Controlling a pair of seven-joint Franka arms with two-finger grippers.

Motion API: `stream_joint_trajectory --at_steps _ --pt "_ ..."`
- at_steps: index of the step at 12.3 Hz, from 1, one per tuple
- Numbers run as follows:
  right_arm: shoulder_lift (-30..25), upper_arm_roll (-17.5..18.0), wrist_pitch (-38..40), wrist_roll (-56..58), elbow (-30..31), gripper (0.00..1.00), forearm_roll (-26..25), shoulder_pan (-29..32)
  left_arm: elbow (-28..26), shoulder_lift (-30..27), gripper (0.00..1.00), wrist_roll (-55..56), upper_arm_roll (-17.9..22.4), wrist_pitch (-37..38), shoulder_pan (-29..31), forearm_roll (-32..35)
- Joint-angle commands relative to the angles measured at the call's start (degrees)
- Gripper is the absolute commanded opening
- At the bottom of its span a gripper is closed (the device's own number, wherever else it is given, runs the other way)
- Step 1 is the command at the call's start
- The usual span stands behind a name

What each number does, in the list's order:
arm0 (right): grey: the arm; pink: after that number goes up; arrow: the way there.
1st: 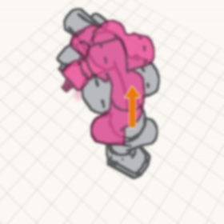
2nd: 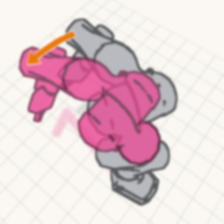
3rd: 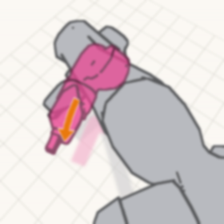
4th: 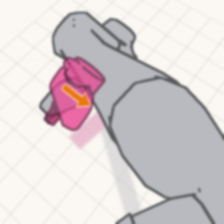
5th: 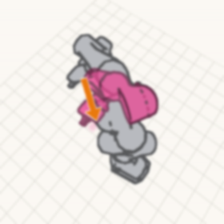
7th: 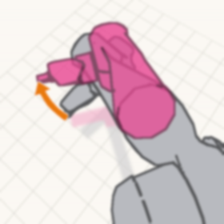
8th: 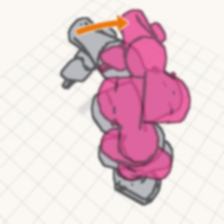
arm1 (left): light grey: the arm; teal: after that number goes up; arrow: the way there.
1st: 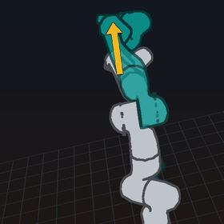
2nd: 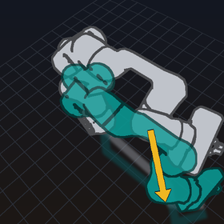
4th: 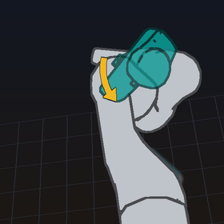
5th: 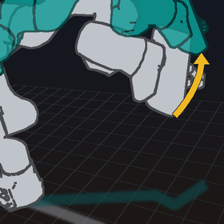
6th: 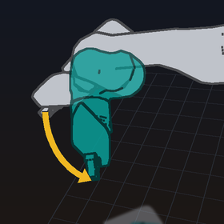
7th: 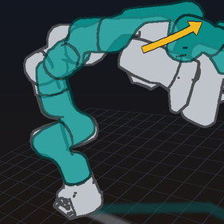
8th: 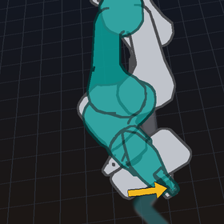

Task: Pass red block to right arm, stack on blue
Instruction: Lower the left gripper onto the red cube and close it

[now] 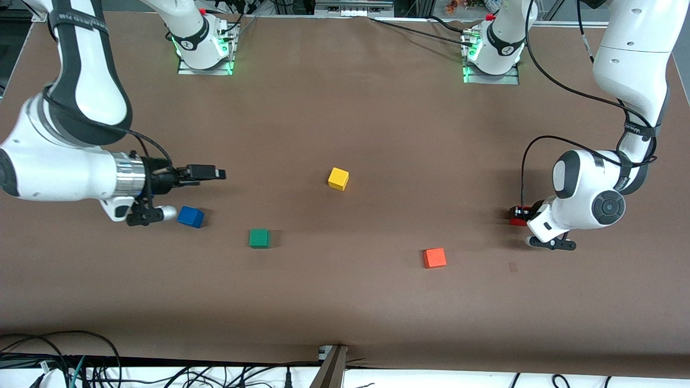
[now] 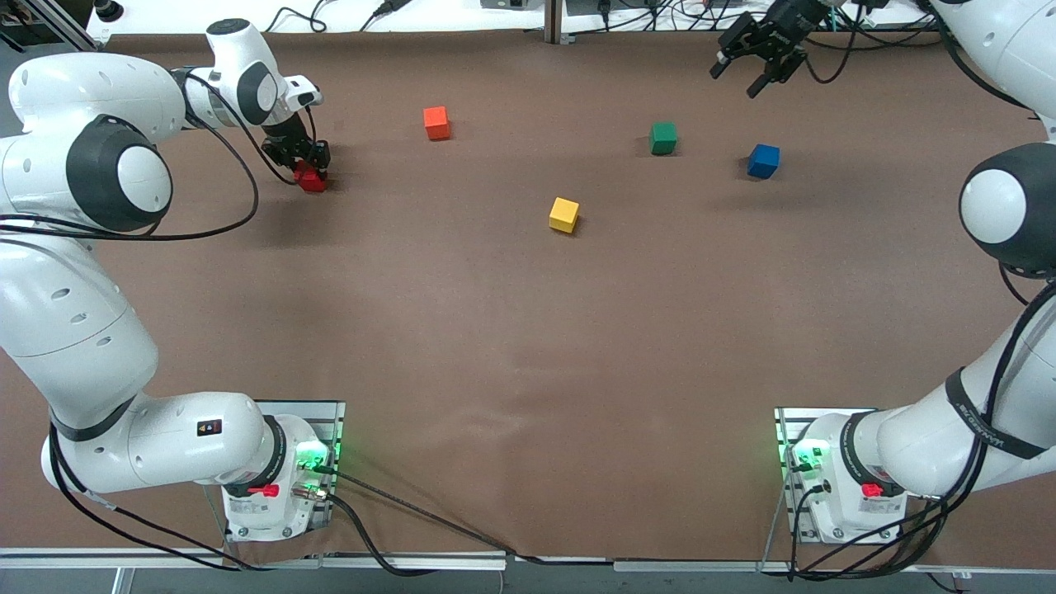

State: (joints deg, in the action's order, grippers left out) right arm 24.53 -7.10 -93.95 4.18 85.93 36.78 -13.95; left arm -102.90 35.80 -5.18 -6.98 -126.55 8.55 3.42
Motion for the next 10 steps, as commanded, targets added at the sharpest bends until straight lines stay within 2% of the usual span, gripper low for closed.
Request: stream_joint_trajectory --at_steps 1,3,6,8,10 --pt "2.1 -0.2 -1.7 -0.8 -0.2 1.00 6.9 -1.2 2.9 -2.1 0.00 -0.6 -0.1 6.1 0.2 1.5" --pt "2.5 -0.2 -3.9 -1.5 -0.2 1.00 8.6 -2.2 7.9 -2.2 0.00 -0.7 -0.4 12.4 -0.2 1.5" --pt "4.2 -0.2 -7.6 -1.9 -0.2 1.00 19.0 -4.2 14.5 -2.1 0.00 -2.2 -1.2 20.9 -2.7 1.5" --pt "4.8 -0.2 -11.0 -1.9 -0.2 1.00 23.2 -6.4 19.5 -2.1 0.00 -8.3 -1.5 26.1 -4.2 1.5" --pt "5.5 -0.2 -12.7 -2.8 0.0 1.00 30.0 -8.0 24.0 -2.1 0.00 -8.8 -1.7 31.5 -5.1 1.3"
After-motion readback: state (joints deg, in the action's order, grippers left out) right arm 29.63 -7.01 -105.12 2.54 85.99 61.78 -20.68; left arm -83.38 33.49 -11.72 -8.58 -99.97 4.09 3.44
